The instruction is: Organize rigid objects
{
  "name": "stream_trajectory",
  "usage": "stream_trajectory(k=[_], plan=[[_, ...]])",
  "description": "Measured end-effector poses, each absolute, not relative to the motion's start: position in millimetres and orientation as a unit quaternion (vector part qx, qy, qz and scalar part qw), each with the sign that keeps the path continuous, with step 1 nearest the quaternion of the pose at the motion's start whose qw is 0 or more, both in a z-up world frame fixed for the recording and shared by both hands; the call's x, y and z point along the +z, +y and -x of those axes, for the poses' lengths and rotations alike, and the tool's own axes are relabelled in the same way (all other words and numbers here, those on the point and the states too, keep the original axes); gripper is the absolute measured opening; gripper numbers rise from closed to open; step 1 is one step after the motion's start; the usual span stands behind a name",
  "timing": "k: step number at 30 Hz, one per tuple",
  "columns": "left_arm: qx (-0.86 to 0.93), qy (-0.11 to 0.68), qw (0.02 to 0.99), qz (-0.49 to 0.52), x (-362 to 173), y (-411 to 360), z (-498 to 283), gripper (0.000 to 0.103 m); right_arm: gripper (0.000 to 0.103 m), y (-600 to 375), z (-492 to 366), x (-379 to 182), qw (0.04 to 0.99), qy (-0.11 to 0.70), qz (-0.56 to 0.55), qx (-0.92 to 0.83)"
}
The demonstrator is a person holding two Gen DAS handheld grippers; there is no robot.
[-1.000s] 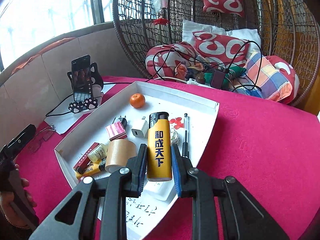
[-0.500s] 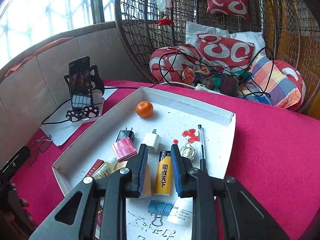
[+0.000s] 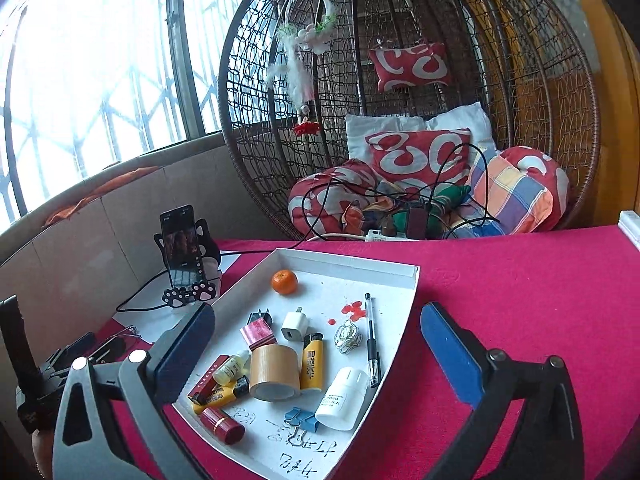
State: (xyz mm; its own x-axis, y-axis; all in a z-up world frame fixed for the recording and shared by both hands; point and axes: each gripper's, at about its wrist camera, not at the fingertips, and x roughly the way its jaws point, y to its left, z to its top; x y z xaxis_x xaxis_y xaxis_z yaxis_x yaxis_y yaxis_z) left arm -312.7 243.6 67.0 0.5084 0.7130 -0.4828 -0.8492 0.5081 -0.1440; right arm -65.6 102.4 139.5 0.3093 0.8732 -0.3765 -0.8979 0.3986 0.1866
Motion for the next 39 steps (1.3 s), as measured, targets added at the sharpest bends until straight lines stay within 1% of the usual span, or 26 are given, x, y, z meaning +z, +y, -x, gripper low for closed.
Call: stream_trajectory(k=[3,8,14,19,22,25,32,39], plan=[[0.479,0.201,0.841,0.155,72,232,299,0.103,0.103,79,65,150,0.818,0.182,-0.002,0.545],[0.51,0.217,0.821,0.137,84,213,286,0.103,0.103,51,71,163,0.85,0.132,0.002,0.51],[0.502,0.208,0.831,0.122,106,185,282,0.103,0.103,35,69,161,0.858,0.151,0.037,0.489],[0.516,0.196,0.829,0.088,122,155,278,0.103,0.103,11,72,161,0.879,0.16,0.035,0.447],[0.497,0.194,0.84,0.098,128,142,276,0.103,0.103,-2,77,166,0.892,0.152,0.04,0.425],[0.477,0.209,0.848,0.1,130,129,269,0.103,0.103,-17,82,170,0.905,0.137,0.039,0.4],[0.481,0.228,0.844,0.063,137,90,257,0.103,0.103,-59,83,175,0.922,0.117,-0.003,0.369],[0.454,0.24,0.856,0.056,147,57,254,0.103,0.103,-102,84,181,0.917,0.114,-0.059,0.377]])
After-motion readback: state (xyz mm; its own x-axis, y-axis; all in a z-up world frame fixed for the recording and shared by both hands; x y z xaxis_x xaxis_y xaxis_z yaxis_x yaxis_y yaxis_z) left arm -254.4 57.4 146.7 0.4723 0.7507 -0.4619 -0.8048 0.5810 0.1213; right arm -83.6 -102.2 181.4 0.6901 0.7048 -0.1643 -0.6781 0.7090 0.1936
